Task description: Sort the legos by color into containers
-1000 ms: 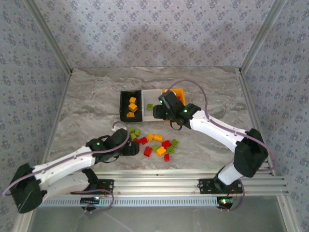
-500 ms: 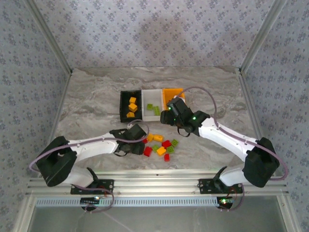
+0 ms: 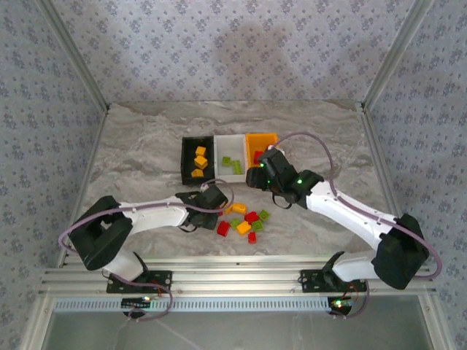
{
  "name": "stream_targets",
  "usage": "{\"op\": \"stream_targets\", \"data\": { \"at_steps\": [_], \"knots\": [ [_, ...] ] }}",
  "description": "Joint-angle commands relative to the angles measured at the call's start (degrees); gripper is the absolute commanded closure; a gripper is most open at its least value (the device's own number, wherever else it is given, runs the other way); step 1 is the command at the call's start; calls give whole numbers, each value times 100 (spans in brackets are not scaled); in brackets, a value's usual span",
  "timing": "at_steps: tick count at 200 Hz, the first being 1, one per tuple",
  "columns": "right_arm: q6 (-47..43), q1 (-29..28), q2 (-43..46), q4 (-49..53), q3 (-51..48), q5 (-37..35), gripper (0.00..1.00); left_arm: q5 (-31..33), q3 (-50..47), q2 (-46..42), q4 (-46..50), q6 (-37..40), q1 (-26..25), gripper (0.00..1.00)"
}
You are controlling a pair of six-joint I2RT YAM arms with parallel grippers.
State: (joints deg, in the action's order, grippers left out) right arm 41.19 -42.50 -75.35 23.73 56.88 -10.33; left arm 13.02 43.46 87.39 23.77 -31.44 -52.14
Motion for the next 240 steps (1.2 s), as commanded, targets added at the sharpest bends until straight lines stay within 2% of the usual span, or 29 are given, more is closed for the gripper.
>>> {"op": "stream_targets", "data": {
  "at_steps": [1, 42, 63, 78, 124, 150, 192, 216, 240],
  "knots": [
    [111, 48, 204, 43, -105, -127, 36, 116, 54, -216, 221, -37, -52, 67],
    [167, 102, 427, 35, -334, -118, 36, 267, 160, -1156, 974, -443, -560, 72],
    [262, 157, 618, 91, -584, -145, 36, 189, 529, -1428, 1088, -431, -568, 73],
    [339, 206, 776, 151, -796, -160, 36, 101, 1007, -1311, 970, -252, -483, 73],
    [537, 356, 1333, 424, -1377, -229, 36, -608, 3023, 447, 361, 378, 44, 75],
    [612, 371, 1662, 634, -1569, -270, 36, -924, 4414, 1661, 496, 572, 262, 78],
    [637, 378, 1918, 708, -1688, -296, 36, -941, 6185, 3164, 955, 684, 465, 78],
    [650, 374, 1904, 664, -1722, -251, 35, -984, 7000, 3783, 1152, 666, 534, 74],
    [661, 348, 1905, 597, -1768, -145, 35, -1032, 7831, 4299, 1473, 648, 542, 65]
  ]
}}
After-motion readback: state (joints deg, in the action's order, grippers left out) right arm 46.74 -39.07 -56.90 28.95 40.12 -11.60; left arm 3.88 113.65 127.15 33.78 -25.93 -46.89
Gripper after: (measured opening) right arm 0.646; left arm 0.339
